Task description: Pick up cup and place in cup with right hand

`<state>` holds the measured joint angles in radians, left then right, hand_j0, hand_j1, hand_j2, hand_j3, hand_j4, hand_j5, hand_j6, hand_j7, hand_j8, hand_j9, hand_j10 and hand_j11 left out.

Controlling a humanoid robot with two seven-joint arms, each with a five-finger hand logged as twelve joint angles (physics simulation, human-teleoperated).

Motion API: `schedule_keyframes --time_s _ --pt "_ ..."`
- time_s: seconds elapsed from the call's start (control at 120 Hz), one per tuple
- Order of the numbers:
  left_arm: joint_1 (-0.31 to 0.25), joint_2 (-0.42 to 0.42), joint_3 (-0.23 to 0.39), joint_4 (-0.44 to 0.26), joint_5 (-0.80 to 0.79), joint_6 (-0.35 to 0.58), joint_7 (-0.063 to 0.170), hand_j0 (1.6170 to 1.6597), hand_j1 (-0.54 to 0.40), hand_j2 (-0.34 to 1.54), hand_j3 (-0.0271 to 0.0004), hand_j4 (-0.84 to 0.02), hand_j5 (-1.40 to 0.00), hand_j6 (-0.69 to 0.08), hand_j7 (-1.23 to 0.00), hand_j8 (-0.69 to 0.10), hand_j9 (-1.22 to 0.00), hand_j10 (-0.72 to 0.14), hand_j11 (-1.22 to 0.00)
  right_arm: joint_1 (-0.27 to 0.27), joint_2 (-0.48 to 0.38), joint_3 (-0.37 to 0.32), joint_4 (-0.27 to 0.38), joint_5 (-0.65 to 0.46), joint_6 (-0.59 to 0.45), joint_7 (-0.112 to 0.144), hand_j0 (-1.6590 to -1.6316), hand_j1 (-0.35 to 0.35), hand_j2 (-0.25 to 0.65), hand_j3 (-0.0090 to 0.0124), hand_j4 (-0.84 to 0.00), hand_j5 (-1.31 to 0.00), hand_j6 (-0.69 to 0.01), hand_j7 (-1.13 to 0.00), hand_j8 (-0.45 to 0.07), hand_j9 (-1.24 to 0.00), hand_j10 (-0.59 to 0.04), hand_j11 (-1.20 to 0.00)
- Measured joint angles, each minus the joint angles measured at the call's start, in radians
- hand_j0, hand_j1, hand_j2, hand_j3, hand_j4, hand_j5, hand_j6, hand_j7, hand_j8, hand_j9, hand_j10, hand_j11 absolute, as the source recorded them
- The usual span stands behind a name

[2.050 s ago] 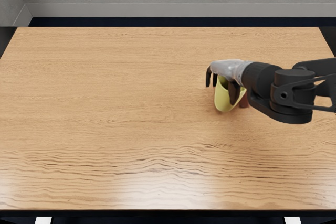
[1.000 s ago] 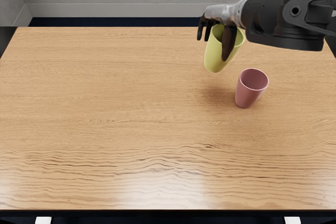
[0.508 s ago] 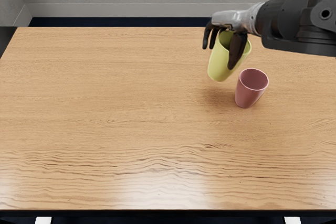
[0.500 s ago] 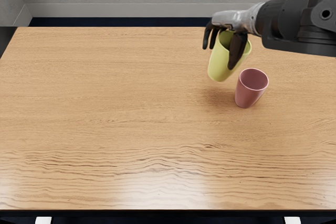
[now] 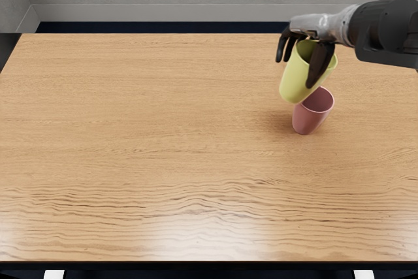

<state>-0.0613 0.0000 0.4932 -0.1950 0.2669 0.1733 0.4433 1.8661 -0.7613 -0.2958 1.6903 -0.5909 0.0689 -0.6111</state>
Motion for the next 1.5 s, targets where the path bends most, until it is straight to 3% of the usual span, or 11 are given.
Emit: schedule_keyframes --time_s 0.083,0.292,0.358,0.425,0.7,1.108,1.5 --pt "0.0 0.0 0.0 0.0 0.0 0.0 0.0 1.6581 0.349 0.0 0.0001 0.0 0.0 0.0 0.0 0.0 0.0 0.0 0.0 -0.005 -0.005 -0.008 -0.002 -0.002 0.0 0.0 -1.6532 0.157 0.105 0.0002 -0.538 -0.81 -0.411 -0.75 -0.193 -0.78 -0.174 -0.78" --pt "-0.011 0.0 0.001 0.0 0.0 0.0 0.0 1.6581 0.349 0.0 0.0001 0.0 0.0 0.0 0.0 0.0 0.0 0.0 0.0 -0.023 -0.015 -0.016 -0.008 -0.012 -0.002 -0.001 -1.6526 0.094 0.045 0.0007 -0.552 -0.81 -0.472 -0.76 -0.247 -0.79 -0.214 -0.78" --pt "-0.018 0.0 0.001 0.0 0.0 0.0 0.0 1.6581 0.349 0.0 0.0001 0.0 0.0 0.0 0.0 0.0 0.0 0.0 0.0 -0.022 -0.021 -0.016 -0.011 -0.013 0.0 -0.001 -1.6526 0.116 0.086 -0.0003 -0.561 -0.84 -0.465 -0.78 -0.232 -0.81 -0.191 -0.79" --pt "-0.031 0.0 0.001 0.0 0.0 0.0 0.0 1.658 0.349 0.0 0.0001 0.0 0.0 -0.001 0.0 -0.001 0.0 0.0 0.0 -0.022 -0.024 -0.017 -0.018 -0.013 0.002 -0.002 -1.6523 0.132 0.109 0.0001 -0.568 -0.86 -0.444 -0.8 -0.214 -0.82 -0.197 -0.81" --pt "-0.076 0.0 0.001 0.0 0.0 0.0 0.0 1.658 0.349 0.0 0.0001 0.0 0.0 0.0 0.0 0.0 0.0 0.0 0.0 -0.031 -0.017 -0.026 -0.062 -0.016 0.005 -0.002 -1.6507 0.149 0.12 -0.0001 -0.578 -0.91 -0.413 -0.83 -0.185 -0.84 -0.17 -0.83" --pt "-0.113 0.0 0.002 0.0 0.0 0.0 0.0 1.658 0.349 0.0 0.0002 0.0 0.0 -0.001 0.0 -0.001 0.0 0.0 0.0 -0.063 -0.021 -0.032 -0.086 -0.028 0.004 -0.002 -1.6501 0.151 0.123 0.0 -0.575 -0.94 -0.407 -0.83 -0.178 -0.85 -0.165 -0.84" --pt "-0.114 0.0 0.002 0.0 0.0 0.0 0.0 1.658 0.349 0.0 0.0002 -0.001 0.0 -0.001 0.0 -0.001 0.0 -0.001 0.0 -0.07 -0.025 -0.032 -0.09 -0.028 0.005 -0.002 -1.65 0.152 0.122 -0.0001 -0.576 -0.93 -0.406 -0.83 -0.178 -0.85 -0.165 -0.83"
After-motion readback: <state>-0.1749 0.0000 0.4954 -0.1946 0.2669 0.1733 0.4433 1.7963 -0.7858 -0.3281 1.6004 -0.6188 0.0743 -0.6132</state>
